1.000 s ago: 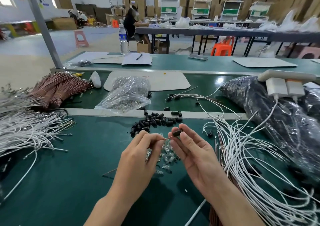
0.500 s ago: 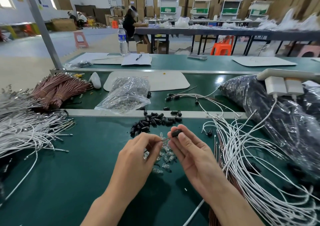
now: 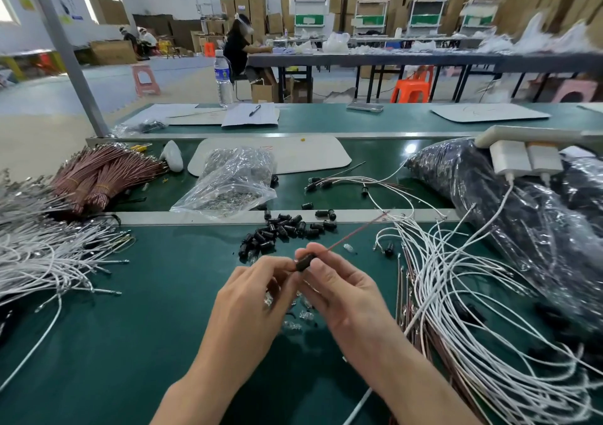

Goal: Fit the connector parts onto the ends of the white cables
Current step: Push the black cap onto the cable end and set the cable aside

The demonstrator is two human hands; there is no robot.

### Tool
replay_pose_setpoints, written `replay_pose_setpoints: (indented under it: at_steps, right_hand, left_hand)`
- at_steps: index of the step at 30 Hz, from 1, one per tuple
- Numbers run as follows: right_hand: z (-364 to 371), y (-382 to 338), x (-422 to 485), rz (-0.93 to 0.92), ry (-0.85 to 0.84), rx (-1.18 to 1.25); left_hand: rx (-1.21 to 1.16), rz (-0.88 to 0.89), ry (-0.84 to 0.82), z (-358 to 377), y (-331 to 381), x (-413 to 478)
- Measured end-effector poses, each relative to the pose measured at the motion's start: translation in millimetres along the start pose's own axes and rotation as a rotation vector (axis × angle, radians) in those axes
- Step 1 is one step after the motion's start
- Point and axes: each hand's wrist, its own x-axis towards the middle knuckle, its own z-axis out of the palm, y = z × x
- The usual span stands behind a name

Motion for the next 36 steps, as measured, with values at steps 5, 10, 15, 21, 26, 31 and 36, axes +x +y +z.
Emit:
replay_pose_setpoints:
  at_steps: [5,10,15,21,26,31,36]
  right_hand:
    - [-12.5,-16.3,3.7,-0.050,0.076,0.017]
    - [-9.3,-6.6,-0.1,-0.030,0.016,-0.152]
    - [-38.0,-57.8,1.2,-0.360,0.303,0.000]
    - [-72.0,-81.2,3.1,-0.556,0.679,0.046]
    - [-84.1,-84.5,4.9,-0.585,0.809,0.091]
    - [-89.8,-85.6,5.0,-0.587,0.830,0.089]
    - [-87.2,-86.1,6.5,-0.583,0.823,0.087]
  left_hand:
    - [0.028,-0.016,0.001,-2.3,-4.8,2.6]
    - [-0.028,0.000,-0.018,2.8,-1.3,-0.3]
    - [-0.096,-0.087,0.012,-0.1,12.1,4.2]
    - [0.002,-0.106,-0.414,65.7,69.1,54.3]
    - [0.340,-0.072,-0.706,125.0,105.7,89.5]
    - [0.430,-0.153,-0.802,140.6,114.3,93.4]
    - [0.163,-0.331,-0.818,132.7,115.2,97.9]
